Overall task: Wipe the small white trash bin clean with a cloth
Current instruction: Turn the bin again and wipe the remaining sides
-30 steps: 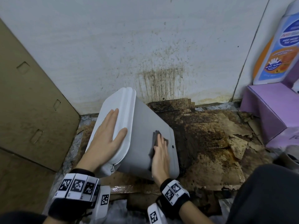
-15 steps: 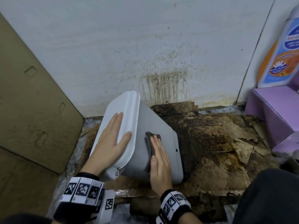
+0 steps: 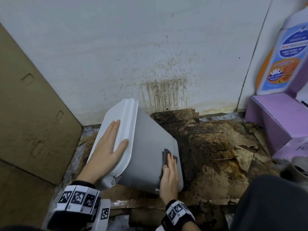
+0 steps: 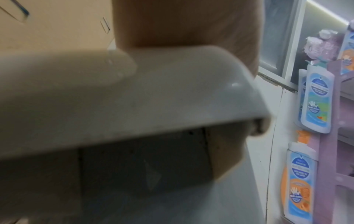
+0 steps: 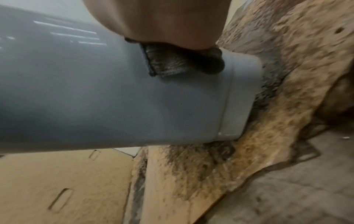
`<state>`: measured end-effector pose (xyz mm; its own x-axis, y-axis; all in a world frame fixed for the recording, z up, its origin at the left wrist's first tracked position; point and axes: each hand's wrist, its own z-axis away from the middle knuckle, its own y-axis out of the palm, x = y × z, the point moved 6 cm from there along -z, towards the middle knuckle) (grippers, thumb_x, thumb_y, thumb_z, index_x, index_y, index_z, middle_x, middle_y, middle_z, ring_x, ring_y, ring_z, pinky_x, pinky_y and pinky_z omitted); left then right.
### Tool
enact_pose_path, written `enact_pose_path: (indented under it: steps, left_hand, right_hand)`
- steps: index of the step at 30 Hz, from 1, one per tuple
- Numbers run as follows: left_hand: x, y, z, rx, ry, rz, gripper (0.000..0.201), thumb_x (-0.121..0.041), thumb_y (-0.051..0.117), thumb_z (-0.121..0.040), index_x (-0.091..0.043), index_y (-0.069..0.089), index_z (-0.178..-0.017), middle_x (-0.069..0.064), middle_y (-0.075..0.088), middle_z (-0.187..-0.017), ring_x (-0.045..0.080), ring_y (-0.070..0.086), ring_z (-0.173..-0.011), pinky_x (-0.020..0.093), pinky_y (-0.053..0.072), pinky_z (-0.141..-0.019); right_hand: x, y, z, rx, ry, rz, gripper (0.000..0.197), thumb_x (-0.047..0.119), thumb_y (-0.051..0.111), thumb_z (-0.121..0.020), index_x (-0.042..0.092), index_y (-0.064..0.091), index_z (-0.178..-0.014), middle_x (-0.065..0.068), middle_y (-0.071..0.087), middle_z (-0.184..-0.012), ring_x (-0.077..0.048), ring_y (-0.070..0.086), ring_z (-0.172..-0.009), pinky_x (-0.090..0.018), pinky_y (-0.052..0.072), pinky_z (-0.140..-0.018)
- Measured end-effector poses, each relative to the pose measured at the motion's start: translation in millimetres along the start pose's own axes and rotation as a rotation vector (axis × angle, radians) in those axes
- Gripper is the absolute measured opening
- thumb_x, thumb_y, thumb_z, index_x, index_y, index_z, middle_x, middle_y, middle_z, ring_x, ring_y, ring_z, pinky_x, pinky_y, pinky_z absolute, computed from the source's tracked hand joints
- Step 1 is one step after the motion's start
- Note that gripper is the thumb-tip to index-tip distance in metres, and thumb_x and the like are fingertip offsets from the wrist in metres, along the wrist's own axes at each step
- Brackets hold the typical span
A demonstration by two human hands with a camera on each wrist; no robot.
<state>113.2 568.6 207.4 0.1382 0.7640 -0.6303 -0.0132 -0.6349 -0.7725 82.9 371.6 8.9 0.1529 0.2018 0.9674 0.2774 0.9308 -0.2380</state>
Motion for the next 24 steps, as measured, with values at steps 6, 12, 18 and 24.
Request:
enact_pose_path:
  steps: [6,12,18,24]
  left_hand:
    - [1,0,0,0.002,0.009,-0.011,0.079,-0.063,0.037,-0.095,-0.037,0.008,-0.163,-0.023,0.004,-0.170,-0.005,0.001,-0.155,0.029,0.006,-0.127]
    - [5,-2,1,0.004,0.010,0.000,0.079,-0.071,0.036,-0.094,-0.041,0.006,-0.160,-0.023,0.003,-0.169,-0.006,0.001,-0.155,0.024,0.005,-0.125]
    - [-1,-1,4,0.003,0.000,-0.007,0.073,-0.054,0.042,-0.101,-0.035,0.008,-0.164,-0.021,0.004,-0.170,-0.004,0.002,-0.155,0.025,0.005,-0.125]
    - [3,-5,4,0.000,-0.005,0.025,0.075,-0.061,0.044,-0.100,-0.038,0.010,-0.163,-0.024,0.005,-0.170,-0.005,0.004,-0.155,0.034,0.008,-0.129]
  right_hand:
    - [79,22,17,0.089,-0.141,-0.001,0.054,0.044,0.014,-0.097,0.049,0.017,-0.151,0.033,0.008,-0.161,0.008,0.003,-0.154,-0.025,0.003,-0.126]
    - [124,36,30,0.265,-0.314,0.018,0.056,0.038,0.011,-0.104,0.046,0.010,-0.160,0.029,0.000,-0.168,0.011,-0.008,-0.153,-0.024,-0.004,-0.125]
    - [102,19,26,0.227,-0.456,0.139,0.053,0.038,0.020,-0.110,0.040,0.016,-0.162,0.027,0.011,-0.169,0.004,0.004,-0.156,-0.030,0.007,-0.126]
    - [33,4,3,0.161,-0.277,0.126,0.050,0.051,0.024,-0.108,0.048,0.023,-0.158,0.029,0.017,-0.167,0.007,0.008,-0.154,-0.035,0.015,-0.128]
